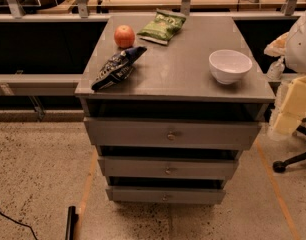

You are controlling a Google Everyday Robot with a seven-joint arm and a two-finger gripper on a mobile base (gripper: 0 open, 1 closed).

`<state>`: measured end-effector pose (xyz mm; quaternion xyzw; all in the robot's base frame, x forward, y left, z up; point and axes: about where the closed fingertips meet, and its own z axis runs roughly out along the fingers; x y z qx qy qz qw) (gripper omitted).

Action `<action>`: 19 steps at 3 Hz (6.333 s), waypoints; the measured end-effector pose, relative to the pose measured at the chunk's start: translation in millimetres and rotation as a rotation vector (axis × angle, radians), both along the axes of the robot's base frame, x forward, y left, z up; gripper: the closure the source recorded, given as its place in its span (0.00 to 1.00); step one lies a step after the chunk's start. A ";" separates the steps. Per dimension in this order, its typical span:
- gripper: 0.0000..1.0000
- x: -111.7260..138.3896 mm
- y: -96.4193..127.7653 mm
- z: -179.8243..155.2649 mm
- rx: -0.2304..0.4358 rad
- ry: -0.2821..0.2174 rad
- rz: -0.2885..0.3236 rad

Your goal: Move white bowl near green jalapeno chip bag

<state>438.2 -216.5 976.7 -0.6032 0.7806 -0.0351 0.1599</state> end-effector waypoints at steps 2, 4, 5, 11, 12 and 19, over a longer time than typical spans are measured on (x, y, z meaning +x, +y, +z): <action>0.00 17.7 3.4 -1.6 0.057 -0.043 -0.004; 0.00 142.4 13.9 -17.2 0.382 -0.191 -0.021; 0.00 197.3 18.3 -36.0 0.504 -0.201 -0.062; 0.64 242.6 11.4 -110.0 0.550 -0.115 -0.208; 0.88 255.9 16.1 -107.5 0.506 -0.126 -0.165; 0.37 395.3 116.6 -96.5 0.483 -0.342 0.133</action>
Offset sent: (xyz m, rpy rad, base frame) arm 0.0841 0.0126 -0.0080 0.2712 -0.1865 -0.0185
